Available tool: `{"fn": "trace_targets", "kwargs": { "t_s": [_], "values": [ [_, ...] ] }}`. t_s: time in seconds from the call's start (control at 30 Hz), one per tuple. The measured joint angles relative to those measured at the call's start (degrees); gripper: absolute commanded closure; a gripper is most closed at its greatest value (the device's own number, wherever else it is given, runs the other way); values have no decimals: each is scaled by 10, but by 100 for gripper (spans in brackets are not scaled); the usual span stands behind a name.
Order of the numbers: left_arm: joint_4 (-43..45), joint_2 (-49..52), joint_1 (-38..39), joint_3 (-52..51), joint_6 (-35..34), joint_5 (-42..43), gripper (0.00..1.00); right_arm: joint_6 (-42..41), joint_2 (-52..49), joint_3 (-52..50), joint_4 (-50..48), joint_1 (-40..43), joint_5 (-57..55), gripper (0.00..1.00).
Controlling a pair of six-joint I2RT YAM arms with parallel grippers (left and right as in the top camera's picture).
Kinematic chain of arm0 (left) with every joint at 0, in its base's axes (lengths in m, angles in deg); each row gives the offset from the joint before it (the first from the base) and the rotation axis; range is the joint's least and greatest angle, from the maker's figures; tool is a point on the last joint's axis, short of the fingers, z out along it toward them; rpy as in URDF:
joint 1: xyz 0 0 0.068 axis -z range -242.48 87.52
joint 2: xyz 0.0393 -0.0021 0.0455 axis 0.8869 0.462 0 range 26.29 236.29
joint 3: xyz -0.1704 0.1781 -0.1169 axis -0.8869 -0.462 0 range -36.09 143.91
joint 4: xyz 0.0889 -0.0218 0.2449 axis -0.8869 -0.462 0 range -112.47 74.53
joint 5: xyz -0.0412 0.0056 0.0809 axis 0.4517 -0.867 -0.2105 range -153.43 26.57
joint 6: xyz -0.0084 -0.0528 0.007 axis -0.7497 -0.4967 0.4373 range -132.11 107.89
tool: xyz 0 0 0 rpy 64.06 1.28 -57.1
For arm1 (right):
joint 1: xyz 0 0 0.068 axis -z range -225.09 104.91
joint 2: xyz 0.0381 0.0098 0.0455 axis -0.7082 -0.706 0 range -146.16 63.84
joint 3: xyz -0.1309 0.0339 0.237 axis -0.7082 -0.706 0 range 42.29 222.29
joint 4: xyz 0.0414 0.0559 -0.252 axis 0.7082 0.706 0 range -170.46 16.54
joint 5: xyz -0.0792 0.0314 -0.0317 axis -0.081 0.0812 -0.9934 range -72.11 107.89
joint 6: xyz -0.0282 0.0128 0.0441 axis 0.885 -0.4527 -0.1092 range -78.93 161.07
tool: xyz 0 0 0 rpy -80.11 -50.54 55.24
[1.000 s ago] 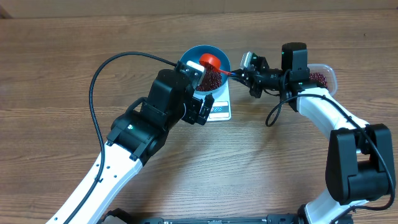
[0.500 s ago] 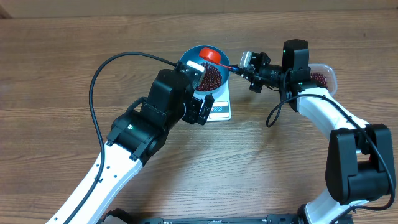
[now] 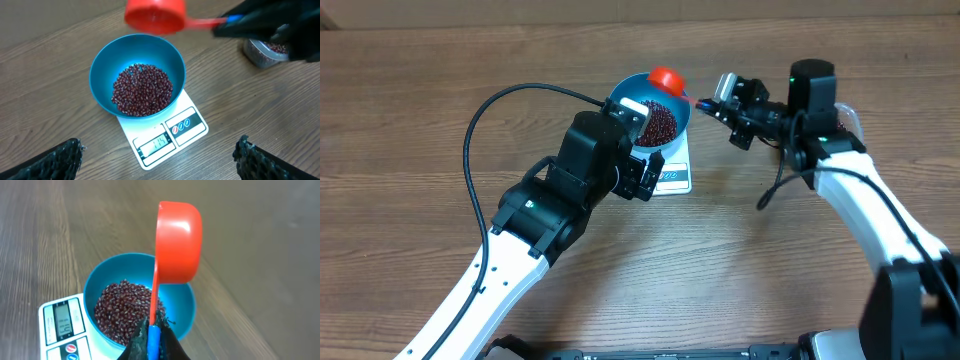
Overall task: Scoop item into bowl and weigh 150g on scale
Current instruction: 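Return the empty scoop with the right gripper to the bean tub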
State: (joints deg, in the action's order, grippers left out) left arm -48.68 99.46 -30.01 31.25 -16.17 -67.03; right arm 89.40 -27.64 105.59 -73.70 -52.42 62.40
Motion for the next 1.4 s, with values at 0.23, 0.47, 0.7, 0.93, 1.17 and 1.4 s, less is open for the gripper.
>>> {"fn": "trace_targets", "kwargs": {
  "t_s": [0.23,0.47,0.7,0.93,1.17,1.4],
  "values": [
    [0,0,0,0,0,0,0,-113,90,0,69,9,-125,96],
    [0,0,0,0,0,0,0,-214,142,0,169,29,-288,96],
    [0,0,0,0,0,0,1,-285,160,0,258,68,-431,96],
    [0,0,0,0,0,0,0,-308,159,0,319,130,-490,96],
    [0,0,0,0,0,0,0,-316,129,0,367,175,-492,96],
    [0,0,0,0,0,0,0,-316,87,0,362,175,-455,96]
  ]
}}
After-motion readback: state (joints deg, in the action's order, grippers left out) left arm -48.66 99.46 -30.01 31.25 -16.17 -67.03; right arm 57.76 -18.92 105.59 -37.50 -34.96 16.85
